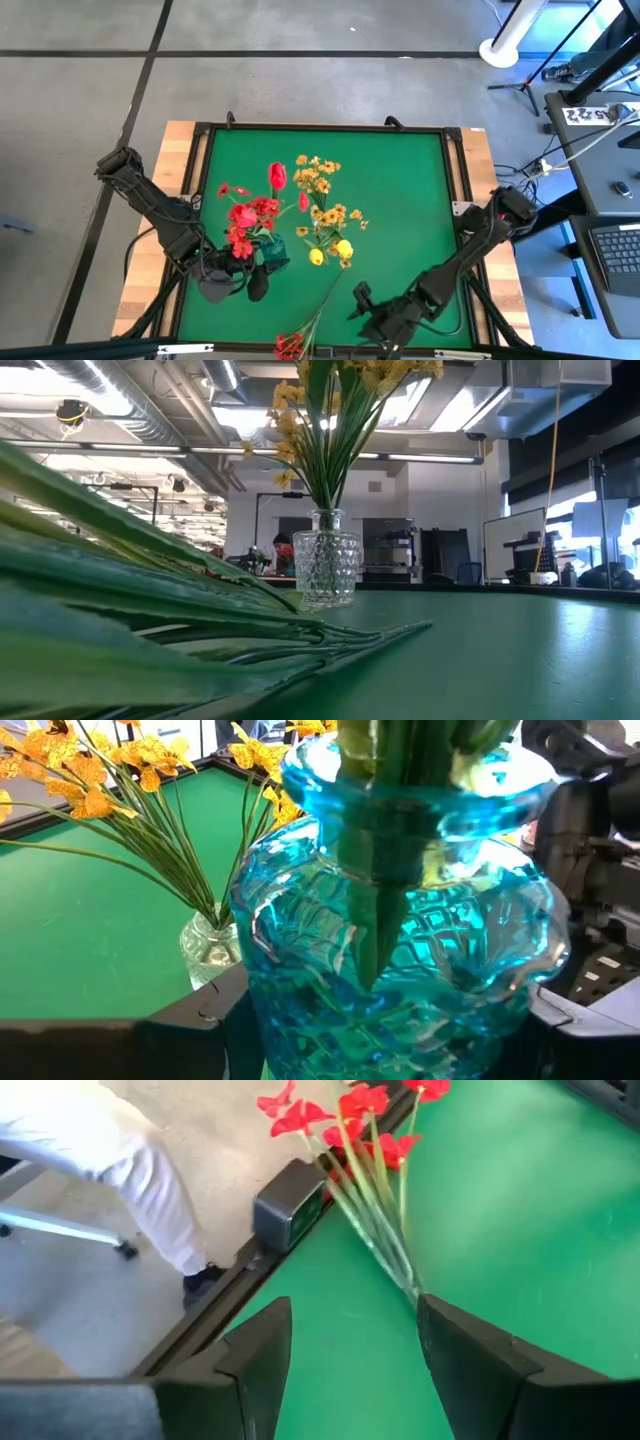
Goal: Sort flowers into vase by color
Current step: Put the red flowers into the blue vase
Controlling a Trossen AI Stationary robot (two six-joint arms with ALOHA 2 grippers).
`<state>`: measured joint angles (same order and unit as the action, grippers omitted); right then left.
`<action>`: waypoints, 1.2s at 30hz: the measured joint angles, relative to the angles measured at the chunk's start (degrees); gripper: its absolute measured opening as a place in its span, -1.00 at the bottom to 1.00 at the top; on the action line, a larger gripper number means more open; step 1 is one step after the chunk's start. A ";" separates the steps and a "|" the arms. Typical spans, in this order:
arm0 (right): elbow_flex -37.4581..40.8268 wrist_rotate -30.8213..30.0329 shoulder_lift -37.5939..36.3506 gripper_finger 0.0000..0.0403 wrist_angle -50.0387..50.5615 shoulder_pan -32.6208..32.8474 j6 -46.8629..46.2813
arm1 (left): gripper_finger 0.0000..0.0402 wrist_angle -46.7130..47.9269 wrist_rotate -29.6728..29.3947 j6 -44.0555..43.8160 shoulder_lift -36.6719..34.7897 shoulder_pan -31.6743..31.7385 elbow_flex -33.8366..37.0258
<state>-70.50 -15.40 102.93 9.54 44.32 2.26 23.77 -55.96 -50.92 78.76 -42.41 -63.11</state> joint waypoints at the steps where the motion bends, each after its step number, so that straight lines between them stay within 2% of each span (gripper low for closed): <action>1: 0.01 -0.07 0.69 0.06 -1.20 -0.10 0.73 | 0.20 0.02 0.00 0.00 0.02 0.00 0.00; 3: 0.03 0.22 1.92 0.06 -4.19 -1.13 1.16 | 0.20 -0.20 0.00 -0.02 0.02 0.00 0.00; 8: 0.00 8.71 5.39 0.06 -7.70 -5.92 0.43 | 0.20 -0.42 0.09 -0.08 0.01 0.00 0.00; 16: 0.03 13.13 9.45 0.06 -9.76 -11.92 1.30 | 0.20 -0.42 0.13 -0.11 0.00 0.17 0.00; 25: 0.05 16.46 14.35 0.06 -7.76 -16.44 1.09 | 0.20 -0.40 0.15 -0.11 0.02 0.37 0.00; 31: -0.18 16.52 15.08 0.05 -4.95 -18.05 -0.69 | 0.20 -0.39 0.15 -0.15 0.02 0.39 0.00; 34: -0.24 16.55 15.08 -0.05 -4.00 -18.17 -0.70 | 0.20 -0.38 0.15 -0.13 0.02 0.39 0.00; 36: -0.21 16.52 15.08 -0.20 -3.49 -18.11 -0.63 | 0.20 -0.39 0.15 -0.12 0.00 0.39 0.00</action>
<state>-70.72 1.13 118.02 6.05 26.21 1.63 23.38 -55.81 -51.03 78.76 -42.02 -63.11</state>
